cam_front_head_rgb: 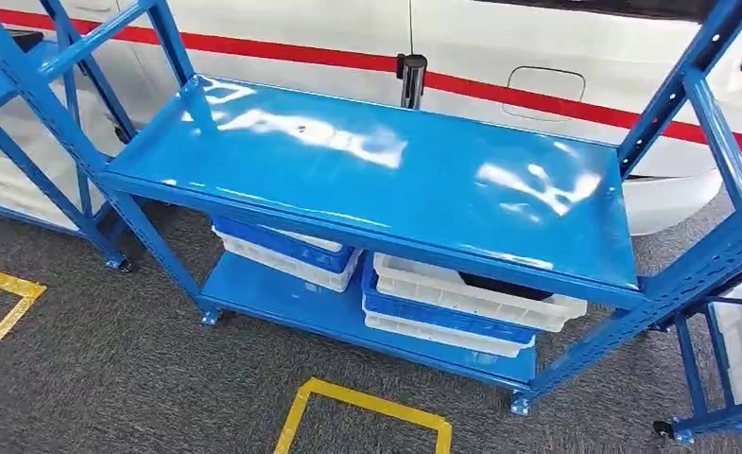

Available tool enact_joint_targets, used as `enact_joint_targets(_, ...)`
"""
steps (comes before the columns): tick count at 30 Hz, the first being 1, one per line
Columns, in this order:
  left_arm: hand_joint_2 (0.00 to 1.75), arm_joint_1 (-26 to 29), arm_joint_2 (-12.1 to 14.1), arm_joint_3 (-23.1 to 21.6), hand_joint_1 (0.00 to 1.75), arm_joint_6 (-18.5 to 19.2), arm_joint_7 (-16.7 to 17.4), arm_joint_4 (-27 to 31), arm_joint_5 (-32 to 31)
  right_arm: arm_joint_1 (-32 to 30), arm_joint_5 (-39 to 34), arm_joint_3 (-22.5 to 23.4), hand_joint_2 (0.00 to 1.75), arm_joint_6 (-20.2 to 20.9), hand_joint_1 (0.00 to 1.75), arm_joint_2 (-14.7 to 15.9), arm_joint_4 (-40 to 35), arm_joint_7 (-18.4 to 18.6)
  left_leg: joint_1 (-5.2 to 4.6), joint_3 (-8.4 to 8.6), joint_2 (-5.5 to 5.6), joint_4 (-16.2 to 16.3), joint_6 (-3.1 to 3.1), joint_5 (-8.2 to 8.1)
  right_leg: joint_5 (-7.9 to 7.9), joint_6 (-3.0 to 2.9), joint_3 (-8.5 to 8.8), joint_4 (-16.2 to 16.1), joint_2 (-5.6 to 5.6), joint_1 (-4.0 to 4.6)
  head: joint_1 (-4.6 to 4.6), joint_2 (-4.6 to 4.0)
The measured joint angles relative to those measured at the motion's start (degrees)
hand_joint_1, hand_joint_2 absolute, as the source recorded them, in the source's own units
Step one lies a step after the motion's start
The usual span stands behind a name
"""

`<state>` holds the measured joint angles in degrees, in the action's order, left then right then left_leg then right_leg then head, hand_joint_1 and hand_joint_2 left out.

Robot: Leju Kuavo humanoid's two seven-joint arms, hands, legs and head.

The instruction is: Take the parts from the cabinet and place them on the table.

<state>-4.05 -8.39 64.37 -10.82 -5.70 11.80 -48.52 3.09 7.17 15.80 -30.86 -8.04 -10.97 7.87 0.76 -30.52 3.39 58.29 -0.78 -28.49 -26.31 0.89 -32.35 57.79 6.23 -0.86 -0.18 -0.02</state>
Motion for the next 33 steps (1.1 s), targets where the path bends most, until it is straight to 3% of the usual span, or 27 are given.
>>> enact_joint_targets(1, 0.0, -0.06, 0.0, 0.0, 0.0, -0.02, 0.0, 0.0, 0.0, -0.17, -0.07, 0.04, 0.0, -0.09, 0.0, 0.02, 0.02, -0.11, -0.13, 0.09, -0.64, -0.45, -0.51, 0.32, 0.19, 0.58, -0.63, -0.29, 0.6, -0.02, 0.0, 0.0)
enact_joint_targets(2, 0.0, -0.11, -0.09, 0.02, 0.0, -0.02, -0.02, 0.0, 0.02, -0.18, -0.31, 0.13, 0.0, -0.2, 0.0, 0.04, 0.02, -0.35, 0.54, 0.19, -1.6, -1.31, -1.27, 1.1, -0.1, 0.58, -0.61, 0.69, -0.58, 0.07, 0.09, 0.0)
enact_joint_targets(3, 0.0, -0.13, -0.09, 0.0, 0.0, -0.02, -0.04, 0.0, 0.02, -0.12, -0.55, 0.24, 0.0, -0.33, 0.0, 0.02, 0.02, -0.68, 0.29, 0.22, -2.0, -1.6, -1.57, 1.23, -1.37, 0.47, -1.63, 2.25, -3.57, 0.23, 0.15, 0.0)
enact_joint_targets(4, 0.0, -0.06, -0.09, 0.0, 0.0, -0.04, -0.15, 0.0, 0.02, -0.06, -0.68, 0.39, 0.0, -0.46, 0.0, 0.02, 0.02, -0.87, 0.24, 0.1, -2.89, -1.6, -1.93, 1.31, -3.69, 0.1, -3.41, 5.74, -4.87, 0.18, 0.57, 0.0)
enact_joint_targets(6, 0.0, 0.17, -0.09, 0.02, 0.0, -0.15, -0.2, 0.0, 0.0, 0.07, -0.81, 0.63, 0.0, -0.83, 0.0, 0.02, 0.02, -1.16, 0.04, -0.23, -4.17, -1.56, -1.93, 1.32, -7.74, -0.14, -7.5, 14.61, -5.45, -0.04, 0.57, 0.0)
enact_joint_targets(7, 0.0, 0.17, -0.09, 0.02, 0.0, -0.22, -0.22, 0.0, 0.02, 0.02, -0.81, 0.74, 0.0, -1.03, 0.0, 0.02, 0.02, -1.33, 0.03, -0.36, -4.69, -1.54, -1.89, 1.35, -8.51, 0.2, -8.53, 17.36, -5.53, -0.1, 0.68, 0.0)
enact_joint_targets(8, 0.0, 0.17, -0.09, 0.07, 0.0, -0.2, -0.24, 0.0, 0.04, -0.12, -0.79, 0.96, 0.0, -1.07, 0.0, 0.04, 0.02, -1.38, 0.04, -0.42, -5.11, -1.53, -1.82, 1.39, -8.24, 0.65, -8.13, 17.4, -5.6, -0.28, 0.61, 0.0)
enact_joint_targets(9, 0.0, 0.14, -0.11, 0.07, 0.0, -0.2, -0.26, 0.0, 0.04, -0.23, -0.59, 1.05, 0.0, -1.09, 0.0, 0.09, 0.02, -1.35, 0.08, -0.43, -5.32, -1.49, -1.74, 1.43, -7.05, 1.34, -6.21, 14.55, -5.69, -0.46, 0.7, 0.0)
enact_joint_targets(11, 0.0, 0.06, -0.2, 0.04, 0.0, -0.22, -0.35, 0.0, 0.02, -0.22, -0.06, 1.05, 0.0, -1.09, 0.0, 0.22, 0.02, -1.11, 0.21, -0.27, -5.59, -1.38, -1.42, 1.45, -3.62, 2.52, 0.14, 3.94, -6.23, -0.84, 0.68, 0.0)
enact_joint_targets(12, 0.0, 0.03, -0.22, 0.04, 0.0, -0.3, -0.39, 0.0, 0.02, -0.11, 0.06, 1.05, 0.0, -1.09, 0.0, 0.22, 0.02, -0.92, 0.14, -0.31, -5.65, -1.25, -1.03, 1.44, -2.97, 2.42, 2.35, -0.38, -6.87, -0.99, 0.72, 0.0)
enact_joint_targets(13, 0.0, 0.02, -0.22, 0.07, 0.0, -0.48, -0.46, 0.0, 0.02, -0.02, 0.11, 1.05, 0.0, -1.09, 0.0, 0.2, 0.02, -0.81, -0.32, -0.37, -5.67, -0.96, -0.48, 1.08, -2.48, 1.81, 2.12, -0.56, -6.71, -0.36, 0.66, 0.0)
enact_joint_targets(14, 0.0, 0.01, -0.22, 0.07, 0.0, -0.59, -0.52, 0.0, 0.02, -0.05, 0.35, 1.05, 0.0, -1.09, 0.0, 0.17, 0.02, -0.76, -0.29, -0.31, -5.65, -0.96, -0.29, 1.1, -2.33, 1.4, 2.07, -0.58, -6.67, -0.73, 0.35, 0.0)
enact_joint_targets(15, 0.0, 0.01, -0.13, 0.07, 0.0, -0.63, -0.61, 0.02, 0.02, -0.08, 0.42, 1.05, 0.0, -1.09, 0.0, 0.09, 0.02, -0.7, -0.22, -0.33, -5.53, -0.81, -1.05, 0.49, -2.25, 1.37, 2.42, -0.68, -6.71, -0.97, 0.44, 0.0)
enact_joint_targets(16, 0.0, 0.03, -0.13, 0.07, 0.0, -0.68, -0.72, 0.0, 0.02, -0.08, 0.5, 1.05, 0.0, -1.09, 0.0, 0.13, 0.02, -0.59, -0.07, -0.37, -5.49, -0.8, -2.21, 1.01, -2.24, 1.36, 2.41, -0.67, -6.7, -0.76, 0.35, 0.0)
enact_joint_targets(17, 0.0, 0.03, -0.13, 0.07, 0.0, -0.7, -0.79, 0.0, 0.02, -0.08, 0.61, 1.05, 0.0, -1.09, 0.0, 0.11, 0.02, -0.59, 0.02, -0.4, -5.47, -0.84, -2.24, 1.04, -2.22, 1.32, 2.47, -0.65, -6.7, -0.59, 0.46, 0.0)
enact_joint_targets(19, 0.0, 0.03, -0.15, 0.09, 0.0, -0.74, -0.85, 0.0, 0.02, -0.09, 1.01, 1.05, 0.0, -1.09, 0.0, 0.17, 0.02, -0.5, 0.18, -0.38, -5.36, -1.12, -1.63, 1.45, -2.09, 1.06, 2.57, -0.62, -6.69, -0.4, 0.37, 0.0)
enact_joint_targets(25, 0.0, 0.02, -0.2, 0.42, 0.0, -0.9, -1.25, 0.0, 0.37, -0.07, 1.44, 1.05, 0.0, -1.09, 0.0, 0.26, 0.02, -0.35, 0.49, -0.3, -5.33, -1.33, -1.04, 1.7, -2.09, 0.72, 2.47, -0.58, -6.7, 0.11, 0.37, 0.0)
enact_joint_targets(28, 0.0, 0.02, -0.2, 0.44, 0.0, -0.9, -1.4, 0.0, 0.42, -0.05, 1.59, 1.05, 0.0, -1.09, 0.0, 0.41, 0.02, -0.33, 0.64, -0.31, -5.33, -1.39, 0.41, 1.67, -2.13, 0.65, 2.41, -0.53, -6.71, 0.31, 0.39, 0.0)
enact_joint_targets(33, 0.0, 0.02, -0.2, 0.57, 0.0, -0.9, -2.45, 0.0, 0.42, -0.04, 2.14, 0.98, 0.0, -1.11, 0.0, 0.5, 0.02, 0.19, 0.52, -0.32, -5.34, -1.38, 0.75, 1.5, -2.16, 0.61, 1.96, -0.54, -6.71, 0.26, 0.44, 0.0)
